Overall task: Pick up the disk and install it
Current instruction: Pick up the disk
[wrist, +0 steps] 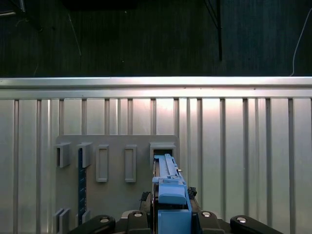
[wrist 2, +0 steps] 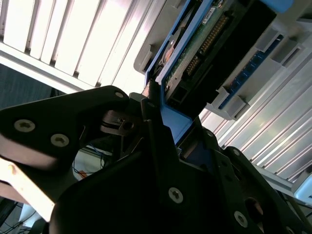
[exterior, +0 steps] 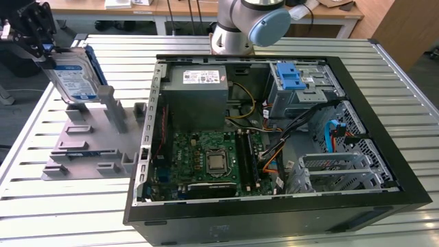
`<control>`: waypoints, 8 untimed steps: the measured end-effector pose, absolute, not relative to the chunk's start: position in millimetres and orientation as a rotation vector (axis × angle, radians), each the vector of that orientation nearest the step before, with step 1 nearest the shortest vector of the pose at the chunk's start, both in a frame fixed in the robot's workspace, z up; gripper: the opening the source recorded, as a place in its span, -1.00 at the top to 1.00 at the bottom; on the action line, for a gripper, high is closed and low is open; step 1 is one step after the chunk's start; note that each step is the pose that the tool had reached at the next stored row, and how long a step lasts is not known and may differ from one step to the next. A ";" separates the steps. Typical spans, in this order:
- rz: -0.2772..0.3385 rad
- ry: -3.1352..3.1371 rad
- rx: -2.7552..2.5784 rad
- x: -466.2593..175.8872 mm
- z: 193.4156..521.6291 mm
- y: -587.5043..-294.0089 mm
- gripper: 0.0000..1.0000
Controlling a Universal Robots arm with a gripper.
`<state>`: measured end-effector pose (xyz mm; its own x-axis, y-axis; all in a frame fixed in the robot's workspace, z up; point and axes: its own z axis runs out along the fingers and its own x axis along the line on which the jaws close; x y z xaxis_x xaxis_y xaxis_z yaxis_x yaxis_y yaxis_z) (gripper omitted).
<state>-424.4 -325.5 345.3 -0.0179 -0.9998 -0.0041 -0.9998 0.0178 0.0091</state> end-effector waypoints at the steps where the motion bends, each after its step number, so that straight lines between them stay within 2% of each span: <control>1: -0.015 -2.239 2.199 -424.3 345.8 -325.5 0.27; 8: -0.015 -2.239 2.199 -424.3 348.2 -325.5 0.27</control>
